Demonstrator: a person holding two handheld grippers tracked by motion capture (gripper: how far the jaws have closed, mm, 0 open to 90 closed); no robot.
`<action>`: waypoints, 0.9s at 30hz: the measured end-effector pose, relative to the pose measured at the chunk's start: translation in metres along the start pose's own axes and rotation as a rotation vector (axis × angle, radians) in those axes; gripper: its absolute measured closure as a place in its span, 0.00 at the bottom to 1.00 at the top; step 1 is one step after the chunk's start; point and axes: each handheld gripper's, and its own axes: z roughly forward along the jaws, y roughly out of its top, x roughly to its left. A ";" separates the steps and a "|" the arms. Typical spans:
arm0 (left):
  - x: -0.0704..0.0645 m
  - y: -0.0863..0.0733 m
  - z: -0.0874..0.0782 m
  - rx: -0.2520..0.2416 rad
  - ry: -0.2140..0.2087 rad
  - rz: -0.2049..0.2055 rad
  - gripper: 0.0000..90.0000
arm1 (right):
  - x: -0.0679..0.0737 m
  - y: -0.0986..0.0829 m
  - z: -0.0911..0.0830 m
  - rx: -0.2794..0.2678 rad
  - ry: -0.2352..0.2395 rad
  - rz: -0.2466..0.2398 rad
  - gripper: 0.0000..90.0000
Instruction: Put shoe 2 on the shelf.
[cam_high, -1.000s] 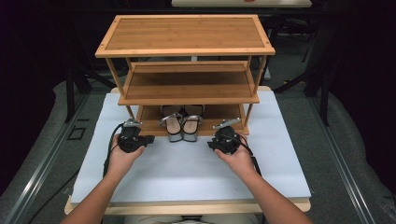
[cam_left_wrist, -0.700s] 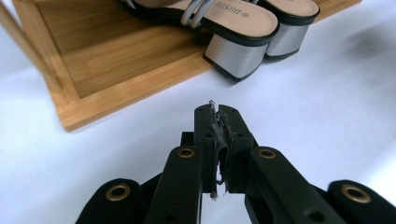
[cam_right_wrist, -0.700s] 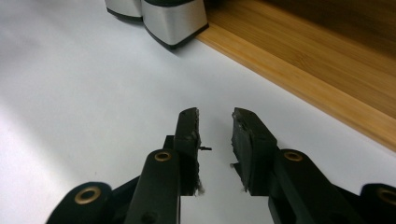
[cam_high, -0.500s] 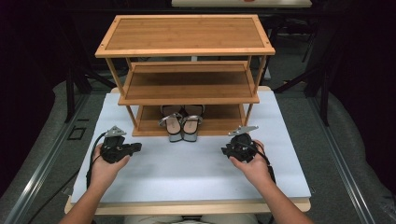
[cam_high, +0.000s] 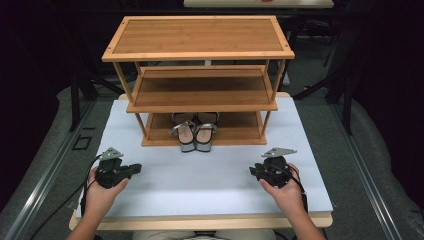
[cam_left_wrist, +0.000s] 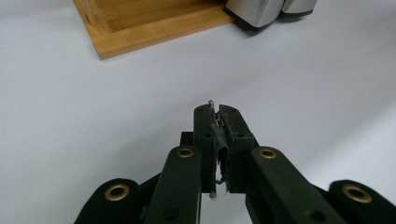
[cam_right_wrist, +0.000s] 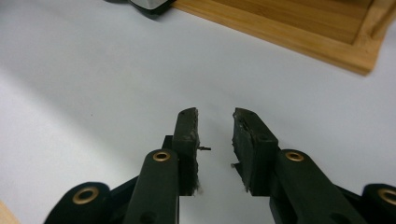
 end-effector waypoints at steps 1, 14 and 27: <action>0.000 -0.002 0.000 0.004 -0.003 0.002 0.96 | -0.002 -0.004 -0.002 0.001 -0.006 0.013 0.78; -0.002 -0.018 0.008 0.030 -0.019 -0.005 0.95 | -0.018 -0.042 -0.005 -0.009 -0.064 0.103 0.78; -0.005 -0.023 0.019 0.062 -0.001 0.034 0.94 | -0.017 -0.052 0.004 -0.071 -0.060 0.097 0.77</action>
